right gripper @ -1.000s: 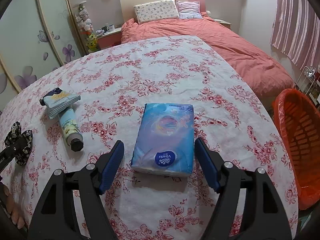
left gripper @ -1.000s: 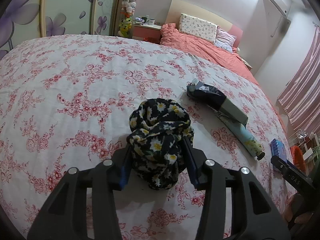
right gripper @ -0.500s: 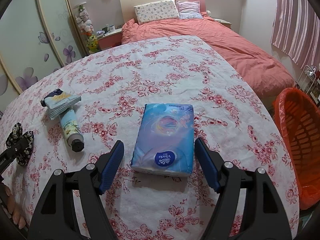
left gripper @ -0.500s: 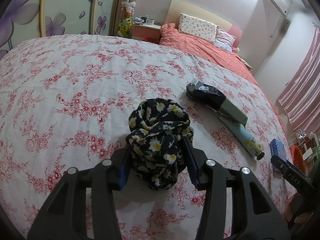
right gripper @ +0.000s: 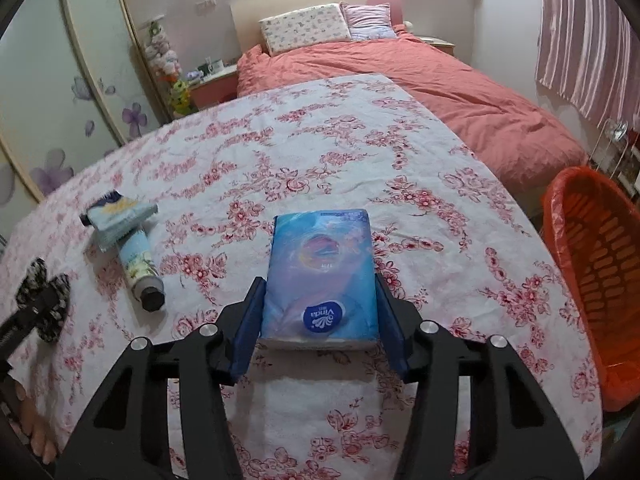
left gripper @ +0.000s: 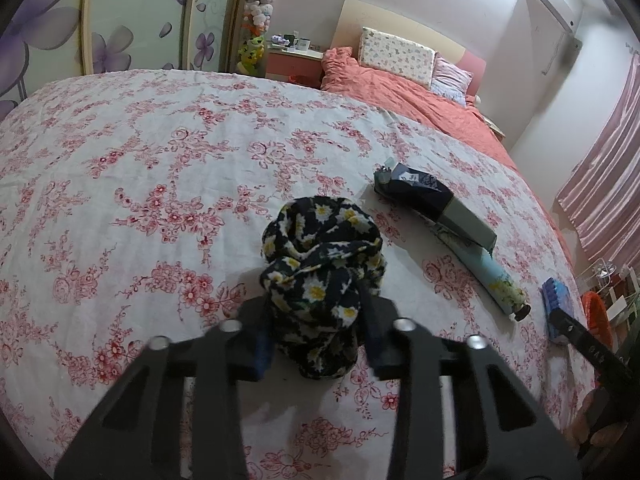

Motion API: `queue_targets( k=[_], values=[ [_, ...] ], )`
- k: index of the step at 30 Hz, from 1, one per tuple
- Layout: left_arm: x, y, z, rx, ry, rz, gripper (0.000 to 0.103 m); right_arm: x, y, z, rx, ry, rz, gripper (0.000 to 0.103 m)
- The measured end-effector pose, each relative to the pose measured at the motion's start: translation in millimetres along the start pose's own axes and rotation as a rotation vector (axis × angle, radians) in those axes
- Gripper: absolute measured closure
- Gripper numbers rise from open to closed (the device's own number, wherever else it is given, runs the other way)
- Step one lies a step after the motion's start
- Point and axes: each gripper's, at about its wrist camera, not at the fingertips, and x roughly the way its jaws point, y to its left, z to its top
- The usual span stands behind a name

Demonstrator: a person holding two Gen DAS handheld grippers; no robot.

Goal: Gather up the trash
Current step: 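Lift the tissue pack with the right tool while the left holds the scrunchie, then carry the scrunchie and tissue pack over the orange basket and open both tools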

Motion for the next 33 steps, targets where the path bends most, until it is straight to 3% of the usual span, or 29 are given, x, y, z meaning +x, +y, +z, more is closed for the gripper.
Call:
queue_targets(
  k=[4, 14, 24, 33],
  values=[
    [-5.2, -8.5, -1.1, 0.036, -0.006, 0.009, 0.081, -4.2, -1.9, -2.8, -0.012, -0.008, 0.012, 0.053],
    [-38.2, -50.9, -8.4, 0.106, -0.039, -0.039, 0.081, -46.2, -16.7, -3.3, 0.016, -0.099, 0.045, 0.053],
    [-76.9, -133.6, -21.3, 0.22, -0.076, -0.16, 0.081, -91.1, -65.2, -7.6, 0.081, -0.21, 0.031, 0.053],
    [-98.3, -224.7, -42.6, 0.326, -0.078, -0.314, 0.081, -118.9, -120.5, -13.3, 0.176, -0.295, -0.038, 0.053]
  ],
)
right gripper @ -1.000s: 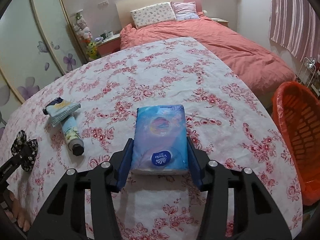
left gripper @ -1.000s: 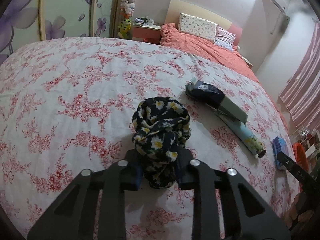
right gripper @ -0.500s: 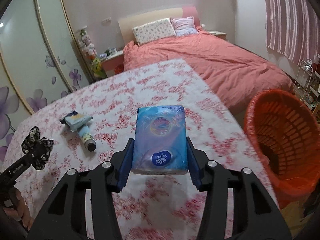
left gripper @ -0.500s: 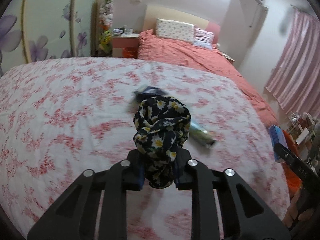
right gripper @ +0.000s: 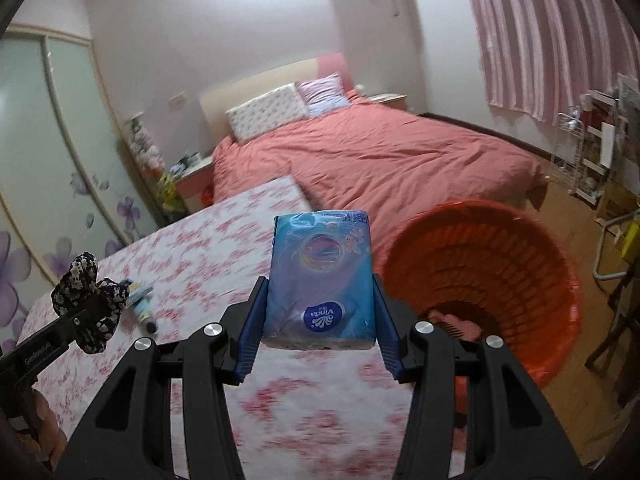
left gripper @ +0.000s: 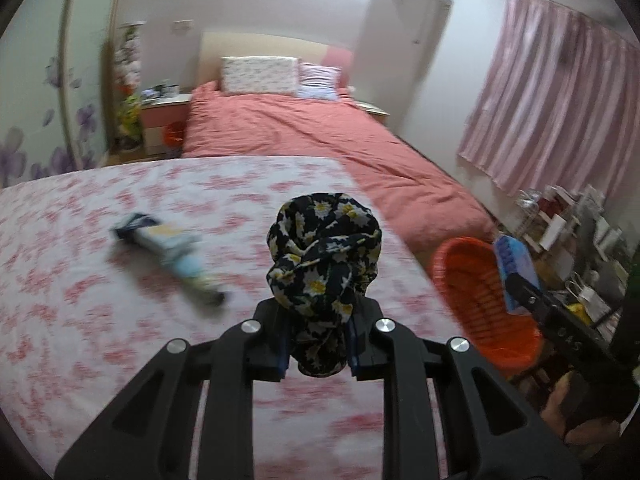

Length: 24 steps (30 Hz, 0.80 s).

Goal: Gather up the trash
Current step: 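Carry the scrunchie and tissue pack over the orange basket and open both tools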

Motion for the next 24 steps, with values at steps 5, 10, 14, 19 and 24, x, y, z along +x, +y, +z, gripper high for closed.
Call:
queue_targets(
  k=[5, 10, 14, 19, 24],
  values=[
    [14.0, -47.6, 1.8, 0.044, 0.012, -0.089, 0.081, -0.9, -28.8, 5.2, 0.049, -0.027, -0.041, 0.053],
    [36.3, -92.3, 4.2, 0.09, 0.034, -0.165, 0.081, 2.5, -55.5, 11.8, 0.101, -0.046, -0.064, 0.053],
    [53.6, -122.2, 7.8, 0.127, 0.05, -0.217, 0.081, 4.8, -74.7, 15.7, 0.133, -0.059, -0.072, 0.053],
    [85.1, -157.4, 14.6, 0.187, 0.087, -0.283, 0.081, 15.5, -98.8, 19.1, 0.187, -0.063, -0.081, 0.053],
    [123.0, -182.3, 8.1, 0.262, 0.141, -0.323, 0.081, 24.3, -122.1, 18.8, 0.237, -0.053, -0.084, 0.053]
  ],
)
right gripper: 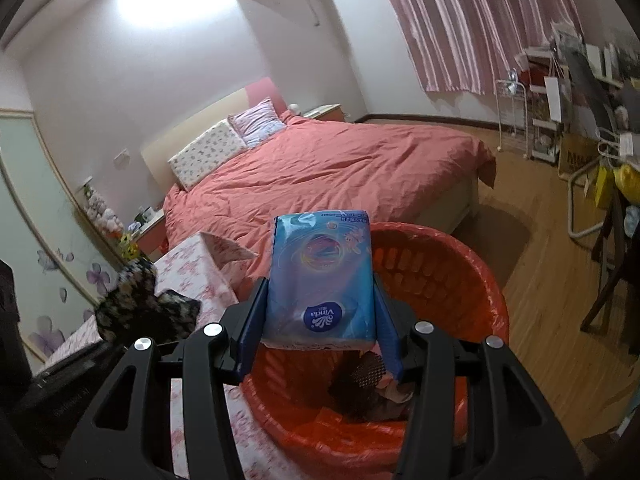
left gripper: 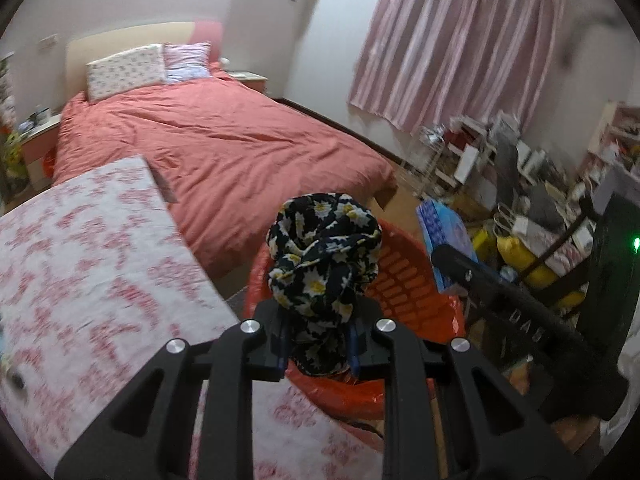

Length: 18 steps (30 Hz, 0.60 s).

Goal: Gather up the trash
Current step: 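Carry the scrunchie and tissue pack over the orange basket and open both tools, then move both open tools back toward the toothpaste tube and packet on the bed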

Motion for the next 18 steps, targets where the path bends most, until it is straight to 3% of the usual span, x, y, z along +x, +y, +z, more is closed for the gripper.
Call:
queue_targets(
  k=[5, 9, 18],
  values=[
    [36.5, -4.0, 1.4, 0.034, 0.055, -0.018, 0.08, 12.8, -16.1, 4.1, 0.04, 0.021, 0.006, 0.053],
    [55.9, -0.1, 1.2, 0.042, 0.082, -0.017, 0.068, 20.5, -22.9, 5.9, 0.056, 0.041, 0.013, 0.05],
    [71.1, 18.9, 1.9, 0.024, 0.112, 0.018, 0.058, 23.2, -26.6, 9.1, 0.058, 0.059, -0.013, 0.046]
  ],
)
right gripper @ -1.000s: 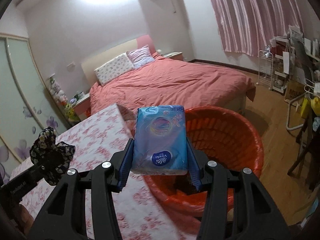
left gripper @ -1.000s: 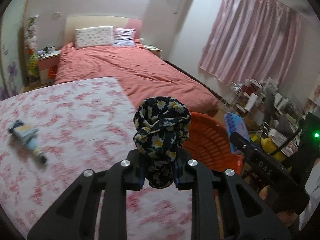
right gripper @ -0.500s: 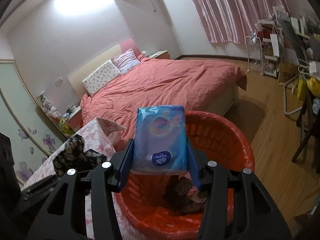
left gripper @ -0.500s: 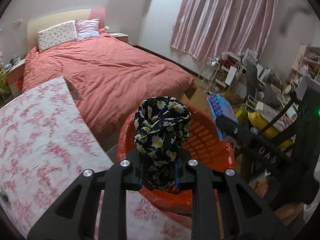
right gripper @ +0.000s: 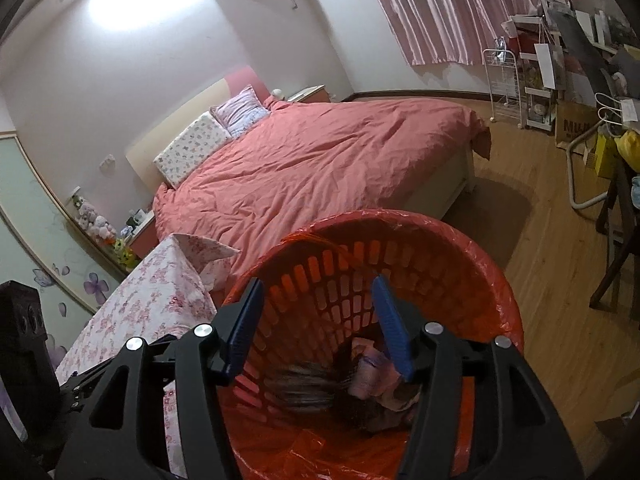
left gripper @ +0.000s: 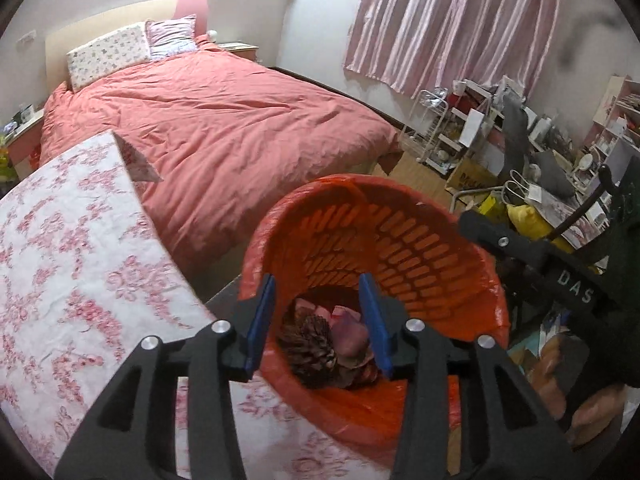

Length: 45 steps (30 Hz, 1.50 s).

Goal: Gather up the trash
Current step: 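Move both open tools back toward the toothpaste tube and packet on the bed, then grasp the white hand cream tube with the right tool and lift it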

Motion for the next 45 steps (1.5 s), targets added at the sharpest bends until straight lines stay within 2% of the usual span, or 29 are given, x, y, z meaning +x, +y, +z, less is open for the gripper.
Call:
queue_targets(
  k=[6, 13, 22, 27, 30, 34, 42, 44, 45],
  values=[
    [-23.1, 32.0, -6.4, -0.042, -0.018, 0.085, 0.055, -8.6, 22.6, 2.0, -0.068, -0.001, 0.015, 0.046],
    [-86.3, 103.3, -33.7, -0.142, -0.078, 0.249, 0.048, -15.3, 85.4, -17.1, -0.209, 0.041, 0.105, 0.046],
    [-178.8, 220.3, -89.2, -0.352, -0.121, 0.492, 0.047, 3.4, 202.1, -70.6, -0.407, 0.191, 0.273, 0.046],
    [-221.5, 274.6, -127.0, -0.468, -0.12, 0.624, 0.039, 21.9, 268.4, -117.0, -0.506, 0.291, 0.372, 0.046],
    [-242.7, 301.5, -153.5, -0.533, -0.112, 0.666, 0.034, 30.4, 301.6, -140.8, -0.579, 0.33, 0.402, 0.046],
    [-260.3, 322.4, -180.6, -0.595, -0.111, 0.714, 0.029, 40.5, 330.5, -166.7, -0.659, 0.37, 0.396, 0.046],
    [-274.0, 343.3, -206.9, -0.665, -0.116, 0.718, 0.026, 57.2, 355.0, -189.9, -0.724, 0.397, 0.35, 0.046],
    [-273.7, 343.6, -208.1, -0.67, -0.116, 0.712, 0.026, 60.4, 358.7, -195.5, -0.74, 0.402, 0.335, 0.058],
    [-272.8, 343.1, -207.8, -0.67, -0.116, 0.709, 0.026, 61.7, 360.2, -197.1, -0.75, 0.389, 0.327, 0.06]
  ],
)
